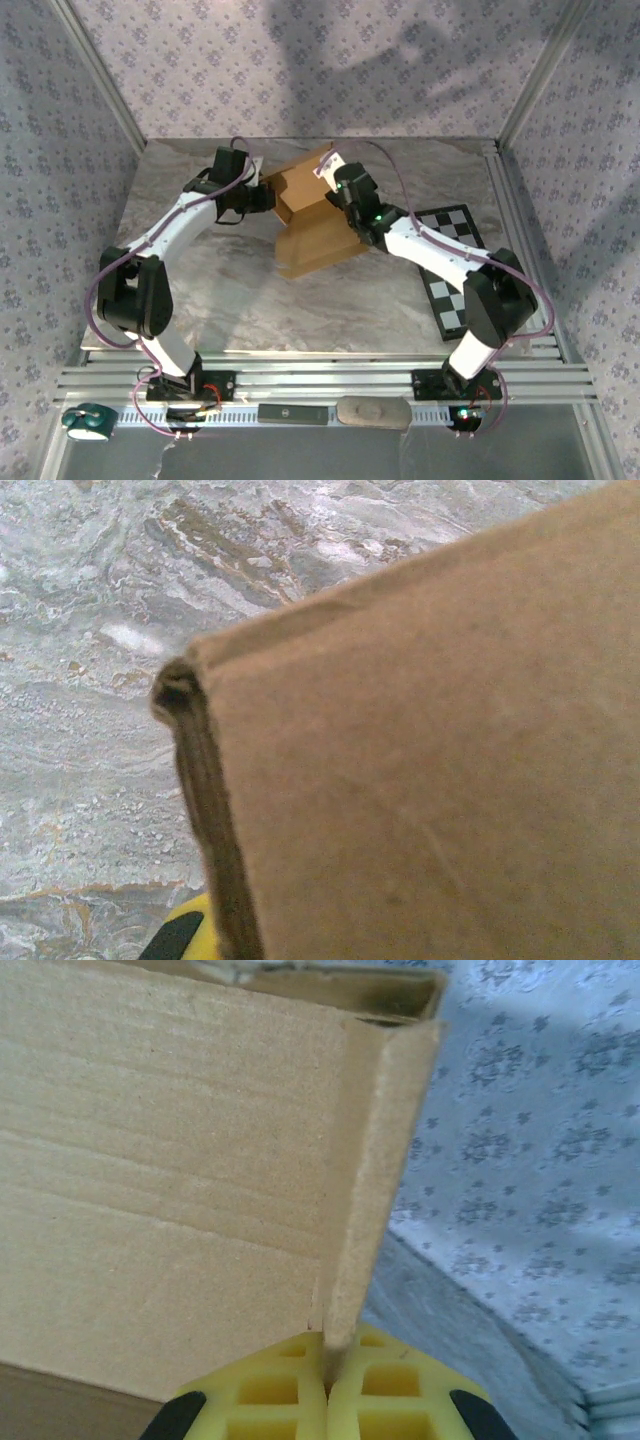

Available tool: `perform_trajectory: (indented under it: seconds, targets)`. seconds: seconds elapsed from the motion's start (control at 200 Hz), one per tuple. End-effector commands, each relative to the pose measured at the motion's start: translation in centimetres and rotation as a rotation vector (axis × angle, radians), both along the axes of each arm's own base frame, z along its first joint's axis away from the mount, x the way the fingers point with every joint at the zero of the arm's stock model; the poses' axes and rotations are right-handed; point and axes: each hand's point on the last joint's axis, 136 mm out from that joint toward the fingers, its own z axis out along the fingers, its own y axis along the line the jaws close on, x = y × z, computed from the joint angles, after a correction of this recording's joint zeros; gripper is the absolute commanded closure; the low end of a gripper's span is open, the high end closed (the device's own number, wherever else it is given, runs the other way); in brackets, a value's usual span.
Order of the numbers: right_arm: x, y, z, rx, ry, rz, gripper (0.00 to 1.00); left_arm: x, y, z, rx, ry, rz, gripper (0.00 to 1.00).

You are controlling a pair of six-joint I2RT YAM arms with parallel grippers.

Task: Fold the paper box

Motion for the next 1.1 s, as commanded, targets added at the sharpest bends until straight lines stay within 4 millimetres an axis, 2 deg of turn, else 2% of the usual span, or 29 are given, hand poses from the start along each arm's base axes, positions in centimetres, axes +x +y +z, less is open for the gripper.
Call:
perform_trajectory:
  seconds: [0.0, 0.045, 0.065, 0.31, 0.375, 0.46, 0.475, 0.495, 0.545, 0.725, 0.86, 1.094]
  targets:
    - [-0.4, 1.7, -0.1, -0.105, -0.119, -0.048, 1.00, -1.2, -3.6, 4.6, -0.080, -0.088, -0.111, 1.00]
    - [-0.3, 1.9, 0.4, -0.127, -0.167, -0.082, 1.00, -1.2, -3.6, 4.6, -0.074, -0.088, -0.103, 1.00]
    - [-0.6, 1.8, -0.8, -0.160, -0.163, -0.086, 1.00, -1.2, -3.5, 4.6, -0.071, -0.086, -0.098, 1.00]
    - [-1.2, 2.6, -0.7, -0.201, -0.241, -0.095, 1.00, -1.5, -3.9, 4.3, -0.066, -0.072, -0.093, 1.00]
    - [-1.3, 2.9, -1.8, -0.162, -0.153, -0.028, 1.00, -1.7, -3.9, 4.1, -0.062, -0.067, -0.095, 1.00]
    - [-1.4, 1.8, -3.4, -0.023, 0.058, 0.048, 1.00, -1.9, -3.7, 3.9, -0.057, -0.061, -0.099, 1.00]
    - [-1.2, 1.9, -2.1, 0.019, 0.053, 0.053, 1.00, -1.9, -3.7, 3.8, -0.056, -0.059, -0.098, 1.00]
    - [-1.2, 1.7, -1.8, 0.046, 0.057, 0.056, 1.00, -1.9, -3.7, 3.8, -0.056, -0.059, -0.099, 1.00]
    - [-1.5, 1.7, -1.8, 0.088, 0.102, 0.115, 0.92, -2.0, -3.7, 3.7, -0.058, -0.055, -0.103, 1.00]
    - [-0.8, 0.4, -1.6, 0.160, 0.164, 0.133, 0.85, -2.0, -3.9, 3.9, -0.064, -0.052, -0.112, 1.00]
    - [0.0, -0.6, -1.4, 0.170, 0.154, 0.113, 0.80, -2.2, -4.0, 4.1, -0.067, -0.055, -0.119, 1.00]
    - [1.0, -1.4, 0.3, 0.173, 0.085, 0.077, 0.72, -2.3, -4.1, 4.1, -0.066, -0.049, -0.127, 1.00]
